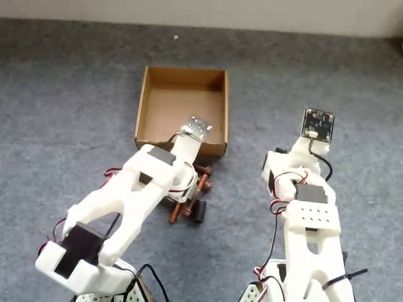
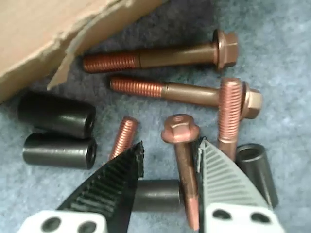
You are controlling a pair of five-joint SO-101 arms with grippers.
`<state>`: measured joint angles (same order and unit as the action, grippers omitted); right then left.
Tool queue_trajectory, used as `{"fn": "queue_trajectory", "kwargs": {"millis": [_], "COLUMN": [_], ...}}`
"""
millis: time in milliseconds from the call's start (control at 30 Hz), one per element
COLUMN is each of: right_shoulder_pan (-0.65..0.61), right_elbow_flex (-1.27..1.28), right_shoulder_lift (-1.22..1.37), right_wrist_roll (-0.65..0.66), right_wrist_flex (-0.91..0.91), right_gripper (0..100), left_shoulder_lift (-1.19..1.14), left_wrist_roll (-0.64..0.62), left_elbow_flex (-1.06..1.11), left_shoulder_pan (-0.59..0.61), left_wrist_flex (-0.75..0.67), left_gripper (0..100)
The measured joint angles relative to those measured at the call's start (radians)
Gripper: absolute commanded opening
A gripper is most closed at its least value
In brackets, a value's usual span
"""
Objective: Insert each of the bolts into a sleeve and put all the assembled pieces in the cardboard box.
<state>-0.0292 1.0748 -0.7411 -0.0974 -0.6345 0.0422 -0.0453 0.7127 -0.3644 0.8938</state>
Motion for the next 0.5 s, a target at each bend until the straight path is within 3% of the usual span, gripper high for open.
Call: {"fn": "queue_trajectory", "kwargs": {"millis": [500], "right_shoulder_pan": [0.000], "right_elbow_flex": [0.000], "right_shoulder_lift": [0.000], "right_wrist_roll": [0.000], "right_wrist_flex": [0.000], "right_gripper": [0.6], "left_shoulder_lift": [-0.028], "left_wrist_roll": [-0.005], "left_elbow_flex": [-0.015], "left_shoulder_pan": [-0.011], "left_wrist_flex": [-0.009], "left_gripper": [1]}}
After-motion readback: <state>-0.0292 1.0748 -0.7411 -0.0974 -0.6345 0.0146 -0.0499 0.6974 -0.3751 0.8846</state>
